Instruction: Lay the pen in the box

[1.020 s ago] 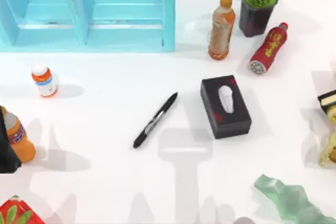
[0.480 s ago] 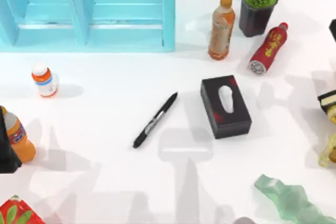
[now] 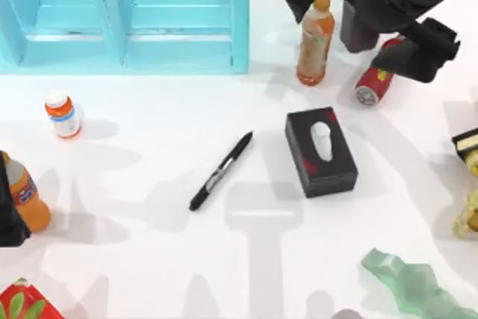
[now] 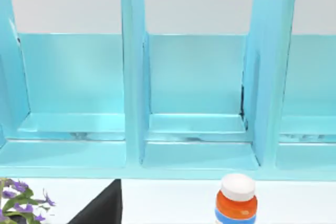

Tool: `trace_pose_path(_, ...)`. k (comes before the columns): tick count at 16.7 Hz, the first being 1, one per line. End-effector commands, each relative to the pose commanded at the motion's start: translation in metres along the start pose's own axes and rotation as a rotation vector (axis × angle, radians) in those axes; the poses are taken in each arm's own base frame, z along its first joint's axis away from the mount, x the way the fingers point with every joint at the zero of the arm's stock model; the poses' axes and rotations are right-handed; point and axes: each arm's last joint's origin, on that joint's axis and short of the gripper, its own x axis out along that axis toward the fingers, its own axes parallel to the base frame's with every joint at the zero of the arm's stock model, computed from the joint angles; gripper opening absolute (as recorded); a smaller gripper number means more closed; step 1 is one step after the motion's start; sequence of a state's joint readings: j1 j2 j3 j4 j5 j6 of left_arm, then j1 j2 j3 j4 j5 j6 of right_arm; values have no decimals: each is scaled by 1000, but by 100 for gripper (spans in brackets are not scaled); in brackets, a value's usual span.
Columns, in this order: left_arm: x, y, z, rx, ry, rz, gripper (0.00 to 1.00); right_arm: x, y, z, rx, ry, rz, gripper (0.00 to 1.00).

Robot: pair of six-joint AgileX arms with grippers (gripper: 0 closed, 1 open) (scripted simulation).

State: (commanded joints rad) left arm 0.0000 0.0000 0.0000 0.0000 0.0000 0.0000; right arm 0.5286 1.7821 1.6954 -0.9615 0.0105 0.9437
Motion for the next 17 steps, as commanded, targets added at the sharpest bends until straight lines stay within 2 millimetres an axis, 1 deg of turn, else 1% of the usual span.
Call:
trace_pose_path(2, 0, 0, 0, 0, 0, 0, 100, 39, 30, -5, 49, 86, -79, 100)
trace_pose_path(4, 0, 0, 0, 0, 0, 0, 100, 77, 53, -16, 91, 152, -157, 100)
trace_pose_path(7, 0, 0, 0, 0, 0, 0, 100, 124, 74, -38, 140, 221, -261, 100)
trace_pose_path(9, 0, 0, 0, 0, 0, 0, 100, 146, 81, -50, 163, 248, -312, 100)
trace_pose_path(11, 0, 0, 0, 0, 0, 0, 100, 159, 84, -58, 177, 264, -345, 100)
trace_pose_path(12, 0, 0, 0, 0, 0, 0, 100, 162, 85, -60, 180, 267, -352, 100)
trace_pose_path(17, 0, 0, 0, 0, 0, 0, 100, 163, 83, -58, 184, 266, -355, 100)
